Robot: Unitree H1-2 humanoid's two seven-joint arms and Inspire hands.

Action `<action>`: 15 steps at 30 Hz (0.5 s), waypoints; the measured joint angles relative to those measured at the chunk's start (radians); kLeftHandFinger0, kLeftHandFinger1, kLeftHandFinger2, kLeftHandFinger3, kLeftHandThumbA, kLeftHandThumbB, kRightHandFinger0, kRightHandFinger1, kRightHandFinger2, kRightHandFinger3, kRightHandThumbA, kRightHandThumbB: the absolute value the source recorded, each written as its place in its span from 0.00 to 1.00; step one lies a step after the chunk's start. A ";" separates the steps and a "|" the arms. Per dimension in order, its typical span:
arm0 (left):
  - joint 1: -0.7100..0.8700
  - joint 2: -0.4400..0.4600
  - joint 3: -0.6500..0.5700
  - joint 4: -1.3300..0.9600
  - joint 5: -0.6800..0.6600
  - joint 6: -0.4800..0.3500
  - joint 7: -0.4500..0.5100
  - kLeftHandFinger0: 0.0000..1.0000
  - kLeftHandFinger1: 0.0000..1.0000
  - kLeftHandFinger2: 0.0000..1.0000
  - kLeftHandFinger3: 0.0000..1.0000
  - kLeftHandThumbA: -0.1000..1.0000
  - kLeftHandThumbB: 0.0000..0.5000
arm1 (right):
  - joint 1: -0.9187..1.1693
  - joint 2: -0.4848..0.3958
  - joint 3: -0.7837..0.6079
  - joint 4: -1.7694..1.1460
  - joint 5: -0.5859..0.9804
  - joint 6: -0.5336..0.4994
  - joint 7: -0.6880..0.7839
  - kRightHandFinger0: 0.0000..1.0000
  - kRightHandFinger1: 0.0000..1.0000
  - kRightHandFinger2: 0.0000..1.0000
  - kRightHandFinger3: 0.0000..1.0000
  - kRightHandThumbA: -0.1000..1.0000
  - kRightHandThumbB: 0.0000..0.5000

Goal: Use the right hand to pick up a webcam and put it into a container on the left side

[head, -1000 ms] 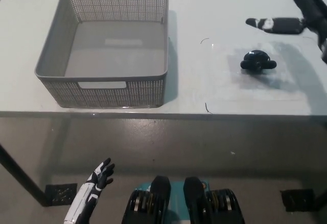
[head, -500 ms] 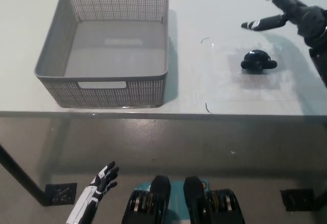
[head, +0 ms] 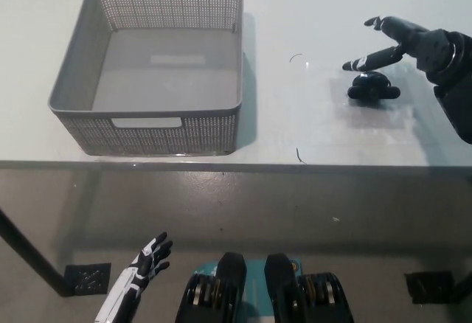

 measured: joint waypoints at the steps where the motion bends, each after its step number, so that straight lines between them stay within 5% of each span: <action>1: 0.000 0.000 0.000 0.000 0.000 0.001 0.000 1.00 1.00 1.00 1.00 1.00 0.23 | 0.001 0.002 0.001 0.002 -0.001 0.000 0.000 1.00 1.00 1.00 1.00 0.88 1.00; 15: -0.006 0.000 0.000 0.000 0.003 0.004 -0.007 1.00 1.00 1.00 1.00 1.00 0.21 | 0.013 0.032 0.012 0.111 -0.003 -0.047 -0.002 1.00 1.00 1.00 1.00 0.88 1.00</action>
